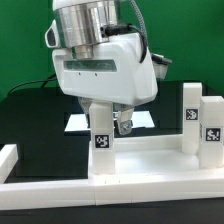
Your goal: Assemble desk
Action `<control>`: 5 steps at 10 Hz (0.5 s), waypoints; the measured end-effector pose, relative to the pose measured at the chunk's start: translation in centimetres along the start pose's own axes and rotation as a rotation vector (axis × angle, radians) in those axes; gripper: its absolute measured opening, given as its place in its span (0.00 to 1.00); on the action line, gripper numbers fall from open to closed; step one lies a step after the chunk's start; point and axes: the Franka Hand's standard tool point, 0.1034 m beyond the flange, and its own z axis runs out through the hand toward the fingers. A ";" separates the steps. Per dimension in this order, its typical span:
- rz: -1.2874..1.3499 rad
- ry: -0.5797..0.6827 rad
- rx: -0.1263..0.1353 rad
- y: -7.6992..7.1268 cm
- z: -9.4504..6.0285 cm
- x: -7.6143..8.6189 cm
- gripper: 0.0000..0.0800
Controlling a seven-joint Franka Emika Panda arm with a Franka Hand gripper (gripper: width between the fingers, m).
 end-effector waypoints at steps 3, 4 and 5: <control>-0.204 0.000 -0.006 0.2 0.1 0.2 0.81; -0.317 0.001 -0.010 0.3 0.0 0.3 0.81; -0.562 -0.006 -0.017 0.4 -0.8 0.7 0.81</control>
Offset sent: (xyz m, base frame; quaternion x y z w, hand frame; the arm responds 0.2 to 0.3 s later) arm 0.0000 0.0000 0.0000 0.0000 0.0000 -0.1938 0.9810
